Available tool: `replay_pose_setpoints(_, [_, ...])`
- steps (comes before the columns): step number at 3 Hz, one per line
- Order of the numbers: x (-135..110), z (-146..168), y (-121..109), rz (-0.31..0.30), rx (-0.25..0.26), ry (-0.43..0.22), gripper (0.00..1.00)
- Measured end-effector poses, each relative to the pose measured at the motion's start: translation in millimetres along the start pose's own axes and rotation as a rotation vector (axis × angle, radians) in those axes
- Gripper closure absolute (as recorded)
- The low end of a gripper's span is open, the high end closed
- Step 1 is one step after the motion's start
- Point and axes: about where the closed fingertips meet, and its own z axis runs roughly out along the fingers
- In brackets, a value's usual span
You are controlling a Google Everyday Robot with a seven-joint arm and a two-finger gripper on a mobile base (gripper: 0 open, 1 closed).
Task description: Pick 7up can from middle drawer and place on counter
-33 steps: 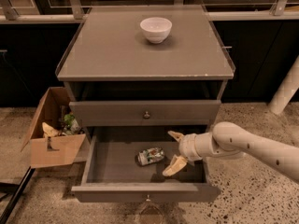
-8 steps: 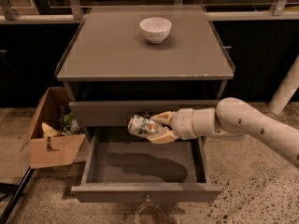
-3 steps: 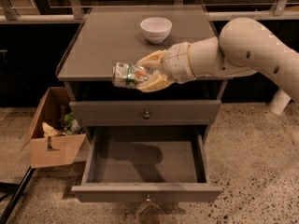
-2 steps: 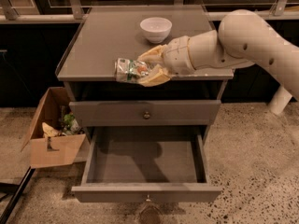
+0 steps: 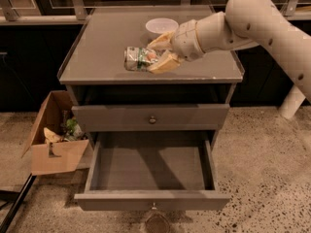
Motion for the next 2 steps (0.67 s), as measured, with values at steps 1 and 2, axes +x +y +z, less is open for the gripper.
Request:
replay_pose_setpoints(1, [17, 1, -39, -0.003, 0.016, -0.078, 1.00])
replay_pose_setpoints(2, [27, 2, -60, -0.017, 0.032, -0.122, 1.00])
